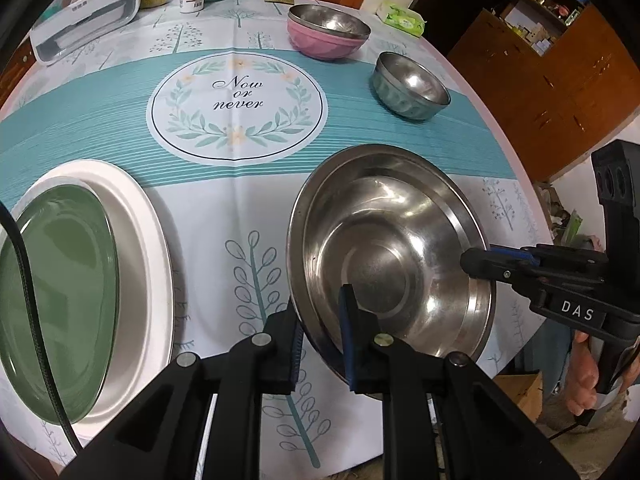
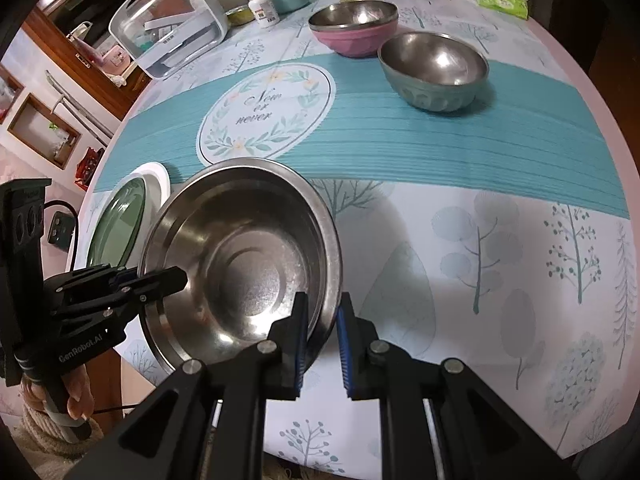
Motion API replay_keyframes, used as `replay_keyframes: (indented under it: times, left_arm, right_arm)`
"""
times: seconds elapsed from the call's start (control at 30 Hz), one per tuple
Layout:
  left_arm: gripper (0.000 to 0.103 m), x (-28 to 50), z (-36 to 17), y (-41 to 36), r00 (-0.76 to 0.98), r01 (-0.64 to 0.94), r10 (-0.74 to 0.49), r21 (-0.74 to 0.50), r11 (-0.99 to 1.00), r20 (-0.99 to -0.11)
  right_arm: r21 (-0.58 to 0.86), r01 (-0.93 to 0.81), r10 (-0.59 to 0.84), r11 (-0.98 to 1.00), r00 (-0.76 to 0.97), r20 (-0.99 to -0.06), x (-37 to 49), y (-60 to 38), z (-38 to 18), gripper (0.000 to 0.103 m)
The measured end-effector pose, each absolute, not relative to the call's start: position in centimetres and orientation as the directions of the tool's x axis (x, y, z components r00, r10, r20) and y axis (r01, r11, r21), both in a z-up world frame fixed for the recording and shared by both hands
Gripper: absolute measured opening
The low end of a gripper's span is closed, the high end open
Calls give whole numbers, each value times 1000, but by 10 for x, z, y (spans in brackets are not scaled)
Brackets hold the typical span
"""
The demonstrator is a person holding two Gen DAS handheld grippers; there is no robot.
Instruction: Organize plates and bowls
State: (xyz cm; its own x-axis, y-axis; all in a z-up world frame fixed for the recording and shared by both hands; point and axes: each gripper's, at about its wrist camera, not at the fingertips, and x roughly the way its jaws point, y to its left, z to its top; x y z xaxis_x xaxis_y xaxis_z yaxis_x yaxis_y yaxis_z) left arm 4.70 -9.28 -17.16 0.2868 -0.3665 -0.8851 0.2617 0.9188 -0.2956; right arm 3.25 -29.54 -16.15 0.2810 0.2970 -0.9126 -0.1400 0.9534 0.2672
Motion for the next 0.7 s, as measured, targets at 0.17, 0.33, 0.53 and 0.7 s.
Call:
replay_keyframes:
  times: [0.17,0.33,0.53,0.7]
  left_arm:
    - [15,50,-177,-94,281,256,-358,-290,922,-891]
    - [16,51,-178,-95,286,258,-351,-281,924,-892]
    - [23,51,-180,-96,292,258,-336,-265,929,-895]
    - [46,49,-177,-96,327,264,-316,-235,935,-891]
  right_arm:
    - [272,-128,297,954,277,-914,34,-296,-167,14]
    - [273,-120,296,955,269,-917,36,-297,-172,14]
    - [276,-115,297,954,271,-916,38,-298,-175,14]
    - [284,-122,307,951,280,-909,36,-297,-171,15]
